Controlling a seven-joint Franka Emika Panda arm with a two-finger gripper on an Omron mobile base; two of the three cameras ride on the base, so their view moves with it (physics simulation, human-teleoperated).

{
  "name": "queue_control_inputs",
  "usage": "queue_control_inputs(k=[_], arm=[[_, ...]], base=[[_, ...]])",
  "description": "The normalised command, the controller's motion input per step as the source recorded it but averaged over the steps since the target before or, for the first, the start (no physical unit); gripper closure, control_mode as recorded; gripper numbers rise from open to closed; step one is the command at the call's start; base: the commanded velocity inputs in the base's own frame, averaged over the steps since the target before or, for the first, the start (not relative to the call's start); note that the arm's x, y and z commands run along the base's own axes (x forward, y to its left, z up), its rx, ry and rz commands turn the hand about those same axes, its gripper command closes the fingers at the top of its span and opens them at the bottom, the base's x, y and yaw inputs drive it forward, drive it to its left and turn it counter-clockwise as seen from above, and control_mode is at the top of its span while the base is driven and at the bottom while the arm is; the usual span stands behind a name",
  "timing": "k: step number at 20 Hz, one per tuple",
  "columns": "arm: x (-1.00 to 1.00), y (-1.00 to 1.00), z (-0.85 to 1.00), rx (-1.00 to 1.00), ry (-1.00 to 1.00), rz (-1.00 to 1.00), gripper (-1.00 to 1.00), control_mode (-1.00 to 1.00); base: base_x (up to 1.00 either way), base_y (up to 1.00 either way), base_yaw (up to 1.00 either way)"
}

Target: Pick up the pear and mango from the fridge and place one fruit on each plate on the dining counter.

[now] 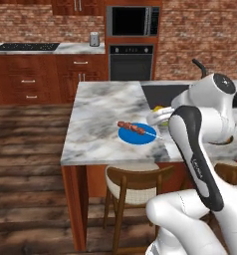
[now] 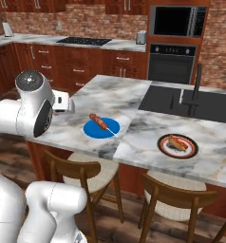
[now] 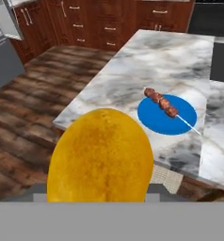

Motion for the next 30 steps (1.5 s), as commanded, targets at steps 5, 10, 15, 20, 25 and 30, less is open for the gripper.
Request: queue_control_inputs(k=[5, 10, 15, 20, 25, 30], arm=[[0.87, -0.01, -0.45, -0.01, 0.13, 0.05, 1.00, -1.00], [0.87, 0.00, -0.59, -0.06, 0.14, 0.00, 1.00, -1.00], [0.70, 0.00, -0.57, -0.18, 0.03, 0.00, 1.00, -1.00], [0.50, -0.02, -0.59, -0.14, 0.00, -0.02, 1.00, -1.00], [0.57, -0.10, -0.49, -0.08, 0.00, -0.04, 1.00, -1.00], [0.66, -0.21, -0.23, 0.00, 0.10, -0.02, 1.00, -1.00]], base=[[0.00, 0.00, 0.00], [0.00, 0.00, 0.00], [0.00, 0.00, 0.00], [0.00, 0.00, 0.00], [0.00, 0.00, 0.00], [0.00, 0.00, 0.00]])
